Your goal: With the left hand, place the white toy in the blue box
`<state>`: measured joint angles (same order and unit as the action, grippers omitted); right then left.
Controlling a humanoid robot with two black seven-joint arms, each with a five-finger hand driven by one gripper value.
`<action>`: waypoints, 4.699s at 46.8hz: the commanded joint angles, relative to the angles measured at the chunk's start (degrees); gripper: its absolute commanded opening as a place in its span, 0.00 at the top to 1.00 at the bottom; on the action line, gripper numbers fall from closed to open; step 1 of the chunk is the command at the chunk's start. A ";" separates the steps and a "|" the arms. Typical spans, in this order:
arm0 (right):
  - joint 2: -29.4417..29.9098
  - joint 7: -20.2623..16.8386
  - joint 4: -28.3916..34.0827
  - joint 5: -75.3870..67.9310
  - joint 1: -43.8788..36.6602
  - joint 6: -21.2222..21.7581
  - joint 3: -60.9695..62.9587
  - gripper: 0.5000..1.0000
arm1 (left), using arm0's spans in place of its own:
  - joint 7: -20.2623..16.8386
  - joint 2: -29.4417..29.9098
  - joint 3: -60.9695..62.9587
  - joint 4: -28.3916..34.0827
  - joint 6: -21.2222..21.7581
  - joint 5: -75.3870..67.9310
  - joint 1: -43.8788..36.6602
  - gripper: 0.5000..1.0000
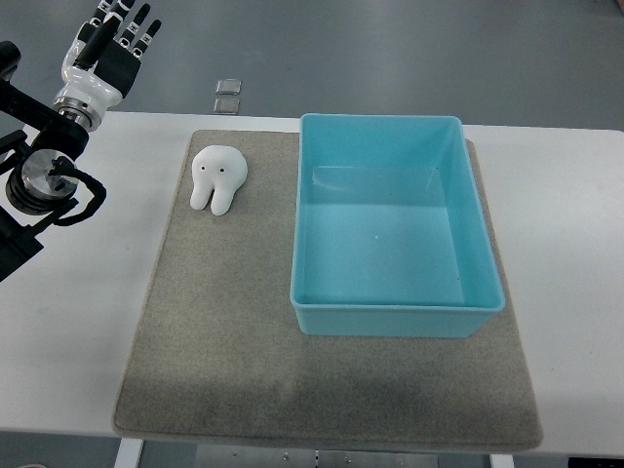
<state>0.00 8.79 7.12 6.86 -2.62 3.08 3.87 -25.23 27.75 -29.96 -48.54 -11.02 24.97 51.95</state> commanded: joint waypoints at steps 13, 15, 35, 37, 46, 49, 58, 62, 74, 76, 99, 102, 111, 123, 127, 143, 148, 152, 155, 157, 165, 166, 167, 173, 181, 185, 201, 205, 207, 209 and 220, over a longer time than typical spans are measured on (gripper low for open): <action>0.00 0.00 0.00 0.00 -0.02 0.00 0.00 0.13 | 0.00 -0.15 0.26 1.70 -0.15 -2.82 0.53 0.00; 0.00 0.00 0.00 0.00 -0.02 0.08 0.00 0.13 | 0.00 -0.06 0.26 1.70 -0.15 -4.92 0.61 0.00; 0.00 0.00 0.00 0.00 -0.02 0.00 0.00 0.13 | 0.00 0.11 -0.01 1.70 -0.06 -12.84 0.61 0.00; 0.00 0.00 0.00 0.00 -0.02 0.00 0.00 0.13 | 0.00 0.11 -0.01 1.70 -0.06 -12.93 0.70 0.00; 0.00 0.00 0.00 0.00 0.07 0.00 0.00 0.13 | 0.00 0.20 -0.09 2.13 0.12 -12.67 0.70 0.00; 0.00 0.00 0.00 0.00 -0.02 0.00 0.00 0.13 | 0.00 0.20 -0.09 2.31 0.12 -12.58 0.70 0.00; 0.00 0.00 0.00 0.00 -0.02 0.00 0.00 0.13 | 0.00 0.20 -0.09 2.40 0.64 -12.58 0.70 0.00; 0.00 0.00 0.00 0.00 -0.02 0.00 0.00 0.13 | 0.00 0.20 -0.09 2.49 0.64 -13.02 0.70 0.00; 0.00 0.00 0.00 0.00 0.07 0.00 0.00 0.13 | 0.00 0.46 -0.01 2.57 0.56 -13.11 0.79 0.00; 0.00 0.00 0.00 0.00 -0.02 0.00 0.00 0.13 | 0.00 0.55 0.08 2.75 0.56 -13.19 0.79 0.00; 0.00 0.00 0.00 0.00 -0.02 0.00 0.00 0.13 | -0.08 1.96 0.96 8.55 0.91 -52.55 1.23 0.01; 0.00 0.00 0.00 0.00 -0.02 0.00 0.00 0.13 | -0.08 2.57 0.96 8.29 0.82 -58.44 1.40 0.02; 0.00 0.00 0.00 0.00 -0.02 0.08 0.00 0.13 | -0.26 3.36 1.05 7.85 0.73 -73.65 2.02 0.02; 0.00 0.00 0.00 0.00 -0.02 0.00 0.00 0.13 | -1.05 4.68 1.05 7.23 0.73 -89.56 2.11 0.04; 0.00 0.00 0.00 0.00 -0.02 0.00 0.00 0.13 | -1.49 4.60 1.05 7.06 1.08 -94.92 2.11 0.05; 0.00 0.00 0.00 0.00 -0.02 0.00 0.00 0.13 | -3.60 4.24 2.72 5.21 4.69 -104.60 2.11 0.06; 0.00 0.00 0.00 0.00 -0.02 0.00 0.00 0.13 | -4.30 3.98 3.95 5.21 6.00 -106.80 2.11 0.06; 0.00 0.00 0.00 0.00 -0.02 0.00 0.00 0.13 | -4.39 3.98 5.44 5.30 7.50 -107.24 2.11 0.06; 0.00 0.00 0.00 0.00 -0.02 0.00 0.00 0.13 | -4.39 3.89 6.67 5.30 8.73 -107.24 2.11 0.08; 0.00 0.00 0.00 0.00 -0.02 0.00 0.00 0.13 | -4.39 3.89 7.37 5.30 9.34 -107.33 2.20 0.09; 0.00 0.00 0.00 0.00 -0.02 0.00 0.00 0.13 | -4.39 3.10 9.84 5.30 11.45 -107.33 2.37 0.12; 0.00 0.00 0.00 0.00 -0.02 0.00 0.00 0.13 | -4.39 2.93 9.92 5.30 11.72 -107.33 2.37 0.12; 0.00 0.00 0.00 0.00 -0.02 0.00 0.00 0.13 | -4.39 2.75 9.93 5.30 11.89 -107.33 2.37 0.12; 0.00 0.00 0.00 0.00 -0.02 0.00 0.00 0.13 | -4.30 2.40 9.93 5.30 12.42 -107.24 2.37 0.14; 0.00 0.00 0.00 0.00 -0.02 0.00 0.00 0.13 | -4.30 1.34 10.01 5.91 12.42 -107.41 2.37 0.20; 0.00 0.00 0.00 0.00 -0.02 0.00 0.00 0.13 | -4.30 1.26 10.01 6.09 12.51 -107.50 2.37 0.21; 0.00 0.00 0.00 0.00 -0.02 0.00 0.00 0.13 | -4.39 0.55 10.98 7.85 13.03 -108.99 2.72 0.26; 0.00 0.00 0.00 0.00 -0.02 0.00 0.00 0.13 | -4.39 0.64 11.16 8.28 14.70 -110.22 2.81 0.26; 0.00 0.00 0.00 0.00 -0.02 0.00 0.00 0.13 | -4.39 0.55 11.24 8.72 15.32 -110.75 2.81 0.26; 0.00 0.00 0.00 0.00 -0.02 0.00 0.00 0.13 | -4.39 0.55 11.24 8.81 15.50 -111.10 2.81 0.27; 0.00 0.00 0.00 0.00 -0.02 0.00 0.00 0.13 | -4.39 -0.50 12.12 9.08 15.85 -111.28 2.81 0.29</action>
<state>0.00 8.79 7.12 6.86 -2.64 3.08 3.87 -29.62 27.61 -18.49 -39.57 4.58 -86.39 54.76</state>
